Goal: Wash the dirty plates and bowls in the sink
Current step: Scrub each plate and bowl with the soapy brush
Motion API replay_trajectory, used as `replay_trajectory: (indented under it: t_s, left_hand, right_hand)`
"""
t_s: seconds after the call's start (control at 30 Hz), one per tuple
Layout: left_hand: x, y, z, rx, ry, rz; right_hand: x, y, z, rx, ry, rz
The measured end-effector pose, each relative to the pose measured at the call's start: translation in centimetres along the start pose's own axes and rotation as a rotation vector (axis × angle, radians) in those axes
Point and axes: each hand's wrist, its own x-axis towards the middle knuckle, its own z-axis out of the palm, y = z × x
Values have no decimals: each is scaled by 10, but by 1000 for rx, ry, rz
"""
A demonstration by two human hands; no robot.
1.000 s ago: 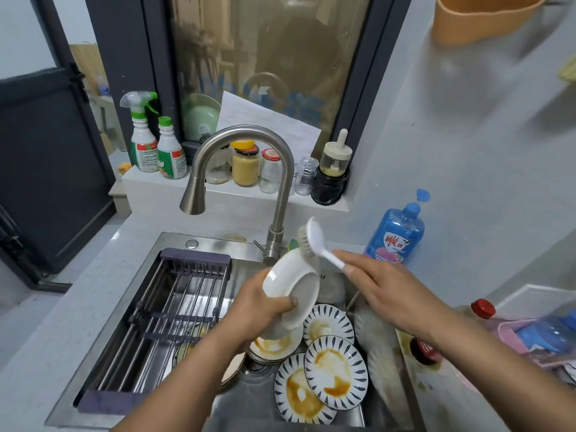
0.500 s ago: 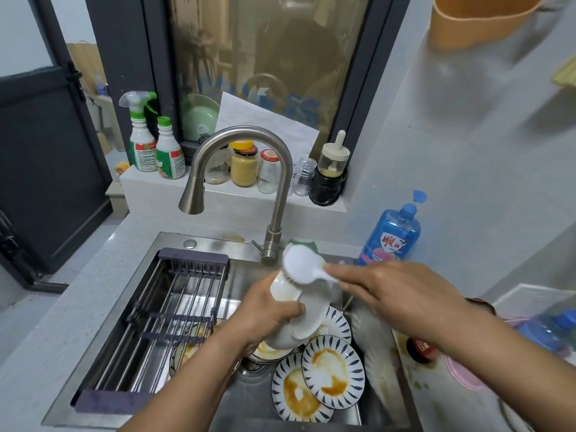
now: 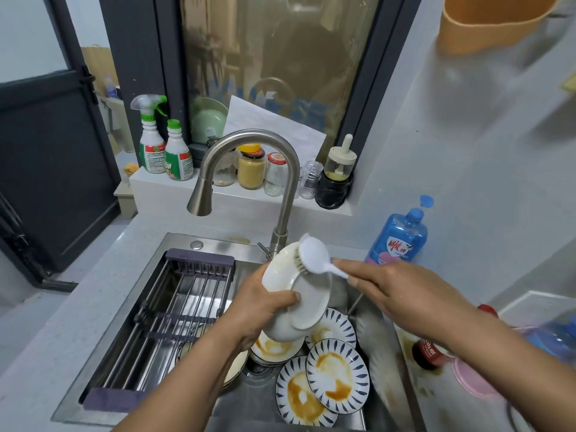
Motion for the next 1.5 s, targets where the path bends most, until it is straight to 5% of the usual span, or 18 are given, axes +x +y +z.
replay_trajectory:
  t_s: [0.2, 0.37, 0.5, 0.7, 1.03, 1.23, 1.37, 1.5]
  left_hand:
    - [-3, -7, 1, -115, 18, -34]
    - [-7, -4, -9, -336, 3, -18]
    - [-10, -3, -7, -467, -67, -2]
    - [-16, -2, 7, -567, -231, -15]
    - [0, 44, -10, 280, -351, 47]
    - [6, 29, -13, 339, -91, 52]
    - [11, 18, -7, 386, -5, 57]
    - [7, 12, -9, 299, 57, 94]
  right_hand:
    - [2, -10, 5, -149, 36, 1]
    - [1, 27, 8, 235, -20, 166]
    - [0, 26, 2, 634, 122, 199]
    - [18, 7, 9, 916, 142, 193]
    - [28, -3, -7, 517, -21, -21]
    - [23, -8, -25, -1, 136, -66]
    - [6, -34, -31, -324, 40, -170]
    - [16, -17, -30, -264, 31, -96]
